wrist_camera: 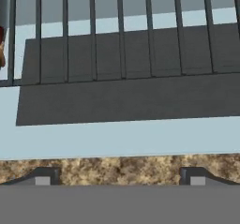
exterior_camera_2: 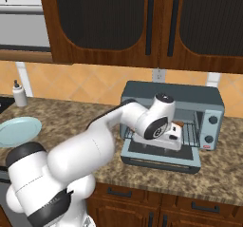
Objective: Pick up the kebab skewer and baguette bread, and place them inside the toaster oven. Close the toaster oven door and start by setting the timer.
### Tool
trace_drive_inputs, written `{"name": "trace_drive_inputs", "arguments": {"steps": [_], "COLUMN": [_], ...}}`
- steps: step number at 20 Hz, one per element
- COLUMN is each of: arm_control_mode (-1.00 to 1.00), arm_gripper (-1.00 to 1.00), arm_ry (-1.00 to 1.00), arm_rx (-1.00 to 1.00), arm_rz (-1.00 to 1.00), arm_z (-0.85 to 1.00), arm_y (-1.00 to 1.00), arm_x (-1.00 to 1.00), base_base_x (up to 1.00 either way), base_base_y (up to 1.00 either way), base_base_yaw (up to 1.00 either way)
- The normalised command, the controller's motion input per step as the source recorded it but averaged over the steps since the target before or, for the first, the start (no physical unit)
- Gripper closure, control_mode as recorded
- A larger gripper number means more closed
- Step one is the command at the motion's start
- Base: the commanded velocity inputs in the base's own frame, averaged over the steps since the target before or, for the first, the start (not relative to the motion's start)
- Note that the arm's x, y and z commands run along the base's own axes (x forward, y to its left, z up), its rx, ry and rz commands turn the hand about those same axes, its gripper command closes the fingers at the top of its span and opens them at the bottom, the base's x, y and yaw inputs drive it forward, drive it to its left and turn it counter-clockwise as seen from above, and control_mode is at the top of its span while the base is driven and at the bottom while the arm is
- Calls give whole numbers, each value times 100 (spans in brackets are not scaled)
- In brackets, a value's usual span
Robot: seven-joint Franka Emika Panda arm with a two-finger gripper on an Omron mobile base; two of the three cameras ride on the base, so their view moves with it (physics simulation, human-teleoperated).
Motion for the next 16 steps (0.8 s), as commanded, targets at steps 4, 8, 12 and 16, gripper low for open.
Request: {"name": "trace_drive_inputs", "arguments": {"steps": [4,8,12,16], "arm_control_mode": [-100,-100,-100,-100], "arm_gripper": [-100,-100,-100,-100], "arm_ry": [0,0,0,0], "arm_rx": [-7,-6,-7,-9], "arm_rz": [-14,-18,-16,-14], "arm_z": [-37,-33,-23,-23], "arm_y": [-1,0,-8,-6], "arm_x": [0,14,23,21], "base_base_x": [0,0,0,0], "base_base_y": [0,0,0,0], "base_base_yaw": [0,0,0,0]}}
